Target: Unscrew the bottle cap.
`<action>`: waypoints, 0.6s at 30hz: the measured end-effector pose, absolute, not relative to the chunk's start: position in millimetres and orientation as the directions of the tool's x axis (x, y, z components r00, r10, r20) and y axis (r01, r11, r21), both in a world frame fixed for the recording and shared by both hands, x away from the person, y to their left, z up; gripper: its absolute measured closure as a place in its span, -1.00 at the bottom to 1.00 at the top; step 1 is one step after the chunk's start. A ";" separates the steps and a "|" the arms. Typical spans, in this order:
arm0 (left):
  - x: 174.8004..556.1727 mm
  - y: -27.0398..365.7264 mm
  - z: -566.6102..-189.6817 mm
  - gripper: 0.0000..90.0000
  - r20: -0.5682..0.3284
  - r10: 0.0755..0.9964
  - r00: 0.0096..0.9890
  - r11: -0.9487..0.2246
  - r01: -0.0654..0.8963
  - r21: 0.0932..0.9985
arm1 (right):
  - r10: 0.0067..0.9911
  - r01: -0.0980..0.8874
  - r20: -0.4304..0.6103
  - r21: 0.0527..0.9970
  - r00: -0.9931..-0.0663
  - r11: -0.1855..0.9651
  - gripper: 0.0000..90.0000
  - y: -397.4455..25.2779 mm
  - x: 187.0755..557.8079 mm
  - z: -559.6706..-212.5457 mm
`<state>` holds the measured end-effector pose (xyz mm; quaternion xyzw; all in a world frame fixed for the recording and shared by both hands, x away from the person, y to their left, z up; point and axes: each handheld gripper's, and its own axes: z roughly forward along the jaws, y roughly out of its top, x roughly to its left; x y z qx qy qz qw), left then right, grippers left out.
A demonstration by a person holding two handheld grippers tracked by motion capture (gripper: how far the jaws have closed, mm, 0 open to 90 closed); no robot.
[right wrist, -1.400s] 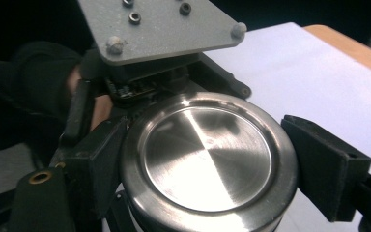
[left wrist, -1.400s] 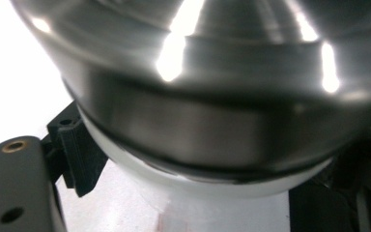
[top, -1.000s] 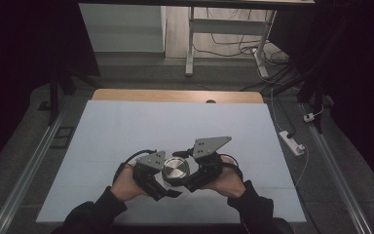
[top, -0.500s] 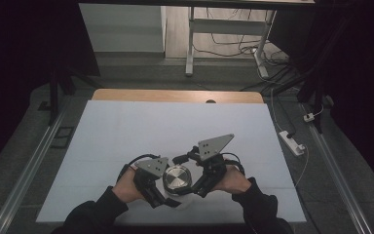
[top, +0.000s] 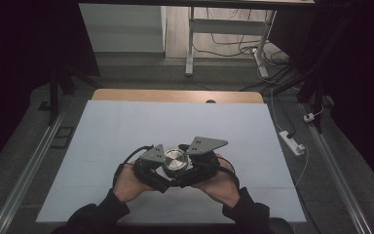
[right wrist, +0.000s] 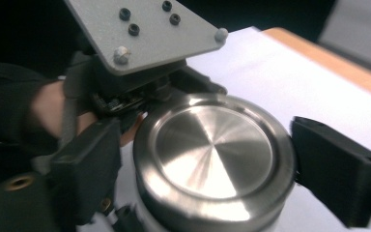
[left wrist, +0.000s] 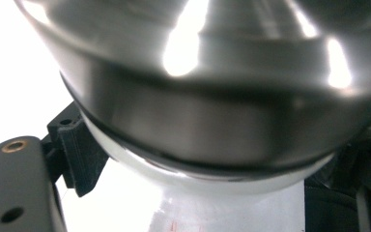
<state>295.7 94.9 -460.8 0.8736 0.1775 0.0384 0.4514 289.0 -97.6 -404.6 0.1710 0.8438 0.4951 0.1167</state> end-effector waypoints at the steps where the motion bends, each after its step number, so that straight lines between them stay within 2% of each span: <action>1: 295.4 94.8 -460.6 -0.65 -0.093 0.339 0.936 -0.533 0.272 0.801 | 0.403 0.152 -0.051 0.877 -0.914 0.456 -0.57 -97.6 287.2 -404.5; 5: 295.5 97.0 -459.7 -0.65 -0.104 0.258 0.961 -0.540 0.233 0.809 | 0.351 0.154 -0.019 0.875 -0.936 0.459 -0.56 -100.9 289.7 -402.8; 6: 295.0 97.5 -459.3 -0.65 -0.116 0.225 0.968 -0.536 0.222 0.814 | 0.262 0.134 0.013 0.882 -0.965 0.451 -0.56 -106.2 293.6 -401.6; 7: 294.7 98.3 -458.7 -0.65 -0.110 0.193 0.975 -0.543 0.200 0.816 | 0.262 0.134 0.013 0.882 -0.965 0.451 -0.56 -106.2 293.6 -401.6; 8: 293.2 98.5 -457.9 -0.65 -0.113 0.151 0.982 -0.540 0.178 0.823 | 0.156 0.128 0.066 0.894 -0.985 0.430 -0.56 -112.4 299.2 -401.0; 9: 292.7 98.4 -457.0 -0.65 -0.120 0.120 0.985 -0.536 0.167 0.828 | 0.115 0.126 0.085 0.900 -0.990 0.418 -0.56 -115.4 301.2 -400.8; 11: 291.6 97.6 -456.2 -0.65 -0.128 0.072 0.989 -0.529 0.147 0.836 | 0.088 0.122 0.094 0.904 -0.992 0.410 -0.56 -117.0 302.2 -400.8; 12: 290.5 96.9 -456.3 -0.65 -0.127 0.039 0.991 -0.529 0.128 0.839 | 0.009 0.096 0.100 0.913 -0.995 0.397 -0.56 -119.5 301.8 -400.5; 16: 287.9 94.9 -458.4 -0.65 -0.126 -0.033 0.991 -0.540 0.089 0.837 | -0.048 0.036 0.060 0.914 -0.997 0.404 -0.56 -119.8 297.4 -398.6; 17: 286.4 93.4 -459.1 -0.65 -0.115 -0.051 0.992 -0.554 0.067 0.830 | -0.093 0.028 0.067 0.928 -0.993 0.372 -0.55 -121.8 296.1 -395.8; 18: 285.4 91.8 -459.6 -0.65 -0.109 -0.060 0.992 -0.561 0.057 0.826 | -0.093 0.028 0.067 0.928 -0.993 0.372 -0.55 -121.8 296.1 -395.8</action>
